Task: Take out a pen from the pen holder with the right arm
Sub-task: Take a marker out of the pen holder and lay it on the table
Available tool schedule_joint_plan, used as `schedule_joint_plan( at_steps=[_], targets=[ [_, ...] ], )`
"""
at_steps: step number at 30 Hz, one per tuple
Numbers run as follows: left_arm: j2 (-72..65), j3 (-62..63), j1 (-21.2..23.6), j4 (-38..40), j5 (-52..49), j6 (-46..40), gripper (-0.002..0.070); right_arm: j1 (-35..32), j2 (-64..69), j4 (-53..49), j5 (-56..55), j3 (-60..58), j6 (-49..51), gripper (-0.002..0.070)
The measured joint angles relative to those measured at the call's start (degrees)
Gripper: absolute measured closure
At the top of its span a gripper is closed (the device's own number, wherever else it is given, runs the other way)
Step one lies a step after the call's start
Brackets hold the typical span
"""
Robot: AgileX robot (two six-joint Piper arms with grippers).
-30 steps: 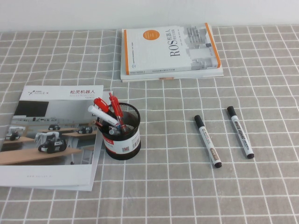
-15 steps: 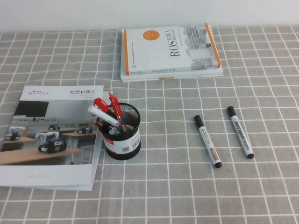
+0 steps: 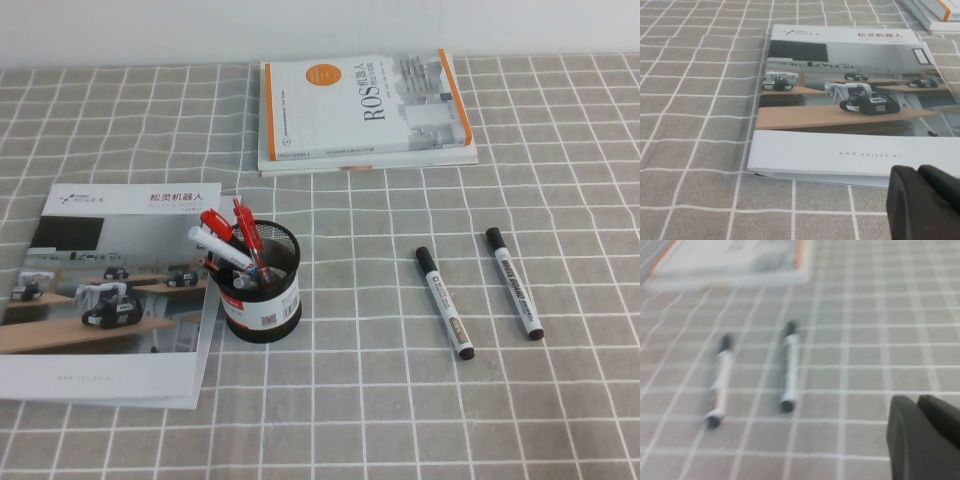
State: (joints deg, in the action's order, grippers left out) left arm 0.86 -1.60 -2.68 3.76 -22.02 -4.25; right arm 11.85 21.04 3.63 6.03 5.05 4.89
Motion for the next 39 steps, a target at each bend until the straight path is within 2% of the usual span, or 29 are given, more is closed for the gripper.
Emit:
schedule_joint_plan(
  at_steps=[5, 8, 13, 22, 39],
  targets=[
    [0.0, 0.0, 0.0, 0.0, 0.0, 0.0, 0.0678, -8.0, -9.6, 0.0, -2.4, -6.0, 0.0, 0.0688],
    [0.0, 0.0, 0.0, 0.0, 0.0, 0.0, 0.0678, -9.5, -14.5, 0.0, -1.3, -6.5, 0.0, 0.0689],
    [0.0, 0.0, 0.0, 0.0, 0.0, 0.0, 0.0678, -9.6, -21.0, -1.8, 3.8, -6.6, 0.0, 0.0689],
    [0.0, 0.0, 0.0, 0.0, 0.0, 0.0, 0.0678, -6.8, -21.5, -2.9, 14.8, -6.6, 0.0, 0.0689],
    [0.0, 0.0, 0.0, 0.0, 0.0, 0.0, 0.0678, -6.7, -21.5, -3.0, 15.6, -6.6, 0.0, 0.0689]
  ],
)
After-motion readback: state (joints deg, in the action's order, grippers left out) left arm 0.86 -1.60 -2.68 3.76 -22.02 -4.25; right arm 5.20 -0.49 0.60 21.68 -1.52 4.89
